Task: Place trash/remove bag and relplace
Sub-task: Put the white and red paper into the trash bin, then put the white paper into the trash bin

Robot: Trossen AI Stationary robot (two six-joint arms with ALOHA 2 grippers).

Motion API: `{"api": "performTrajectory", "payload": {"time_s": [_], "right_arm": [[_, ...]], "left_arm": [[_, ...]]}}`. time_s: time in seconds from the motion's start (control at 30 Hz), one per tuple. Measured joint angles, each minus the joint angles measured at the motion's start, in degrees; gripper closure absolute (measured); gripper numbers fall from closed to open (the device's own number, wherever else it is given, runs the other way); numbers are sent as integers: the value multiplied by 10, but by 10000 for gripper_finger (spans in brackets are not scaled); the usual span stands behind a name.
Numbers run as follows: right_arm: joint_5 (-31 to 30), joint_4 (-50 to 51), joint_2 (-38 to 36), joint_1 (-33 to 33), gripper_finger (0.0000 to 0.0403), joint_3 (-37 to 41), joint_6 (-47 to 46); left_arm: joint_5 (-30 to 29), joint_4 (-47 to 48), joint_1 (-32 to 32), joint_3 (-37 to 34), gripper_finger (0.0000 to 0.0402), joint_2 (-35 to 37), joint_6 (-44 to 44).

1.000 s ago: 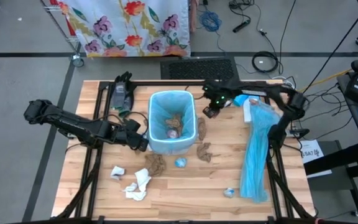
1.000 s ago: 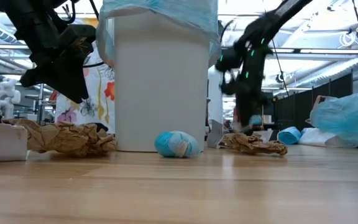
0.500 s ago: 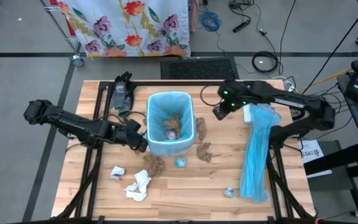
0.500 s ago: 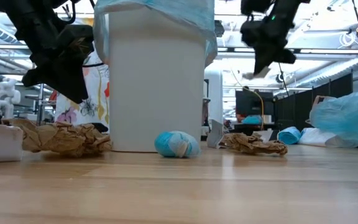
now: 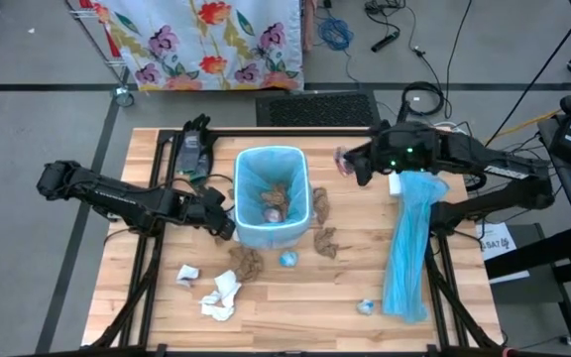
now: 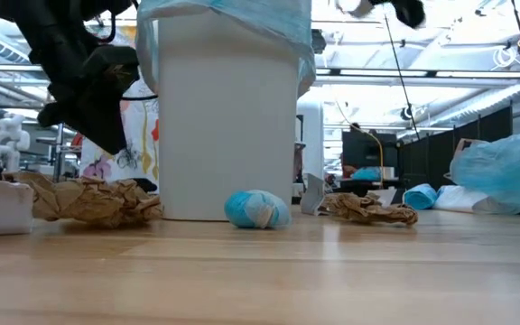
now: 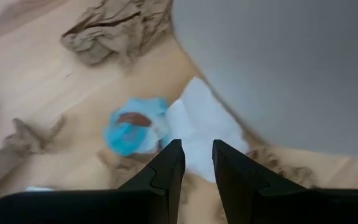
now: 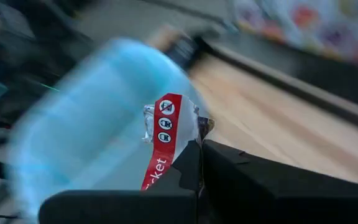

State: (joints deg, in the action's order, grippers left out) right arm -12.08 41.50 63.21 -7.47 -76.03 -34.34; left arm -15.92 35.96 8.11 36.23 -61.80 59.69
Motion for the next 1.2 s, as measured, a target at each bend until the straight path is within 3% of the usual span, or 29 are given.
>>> {"api": "performTrajectory", "payload": {"time_s": [0.17, 0.63, 0.93, 1.2], "right_arm": [[3, -135, 31, 41, 402, -3, 50], [4, -323, 184, 80, 391, -3, 137], [4, -312, 192, 75, 301, -2, 134], [-20, -236, 121, 54, 249, -2, 195]], "left_arm": [[12, 35, -12, 0, 311, 0, -18], [24, 42, -41, 0, 311, 0, -37], [34, 40, -40, 0, 311, 0, -36], [35, 31, -40, 0, 311, 0, -32]]}}
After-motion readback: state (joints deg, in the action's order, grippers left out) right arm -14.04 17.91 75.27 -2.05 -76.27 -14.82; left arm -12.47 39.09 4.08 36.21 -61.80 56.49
